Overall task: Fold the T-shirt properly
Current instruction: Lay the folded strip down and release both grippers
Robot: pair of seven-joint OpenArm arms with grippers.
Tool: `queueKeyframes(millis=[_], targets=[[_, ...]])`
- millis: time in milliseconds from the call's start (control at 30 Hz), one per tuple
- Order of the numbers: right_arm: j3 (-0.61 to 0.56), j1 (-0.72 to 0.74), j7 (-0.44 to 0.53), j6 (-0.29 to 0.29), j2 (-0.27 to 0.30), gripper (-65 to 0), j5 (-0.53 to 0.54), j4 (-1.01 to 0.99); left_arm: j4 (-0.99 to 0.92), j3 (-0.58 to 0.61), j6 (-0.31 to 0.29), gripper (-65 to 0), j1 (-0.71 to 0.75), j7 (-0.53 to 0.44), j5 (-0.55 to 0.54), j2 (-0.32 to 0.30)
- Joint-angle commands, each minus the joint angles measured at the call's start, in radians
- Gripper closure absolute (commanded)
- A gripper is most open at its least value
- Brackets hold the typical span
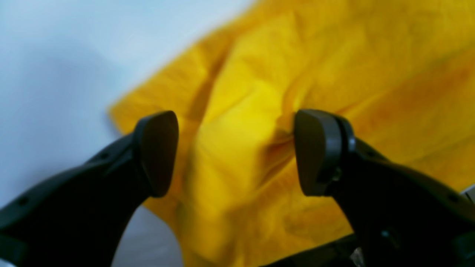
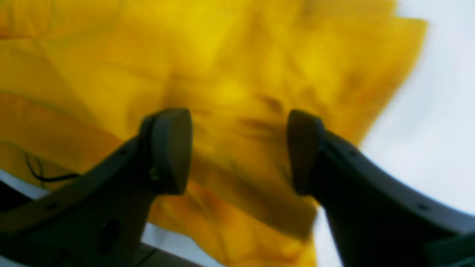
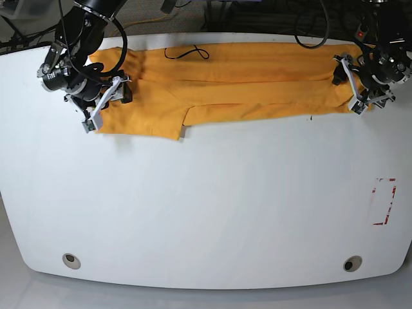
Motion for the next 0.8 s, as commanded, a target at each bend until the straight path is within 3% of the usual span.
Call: queueKeyframes(millis=[0, 133, 300, 500, 767], targets=[[-0.009, -0.006, 0.045, 0.006, 0.014, -30.6, 0.004, -0.037, -0.019, -0.013, 0.002, -44.4, 0.007, -0.004, 0.031, -0.021], [-0.016, -0.012, 0.117, 0.006, 0.046, -20.9, -0.067, -0.115, -0.066, -0.004, 0.002, -41.9, 0.018, -0.007, 0.074, -0.021], [-0.059, 0.016, 0.250, 0.006, 0.094, -20.9, -0.191, -0.259, -0.083, 0.028, 0.002, -34.7, 0.018, -0.007, 0.084, -0.021], [-0.073, 0.123, 0.425, 0.006, 0.146, -20.6, -0.321, -0.496, -0.085, 0.114, 0.002, -35.0, -0.056, -0.007, 0.085, -0.016], [-0.076, 0.335, 0.540, 0.006, 0.274, -20.5, -0.344, -0.781, -0.078, 0.180, 0.002, -35.1, -0.183, -0.004, 0.085, -0.021]])
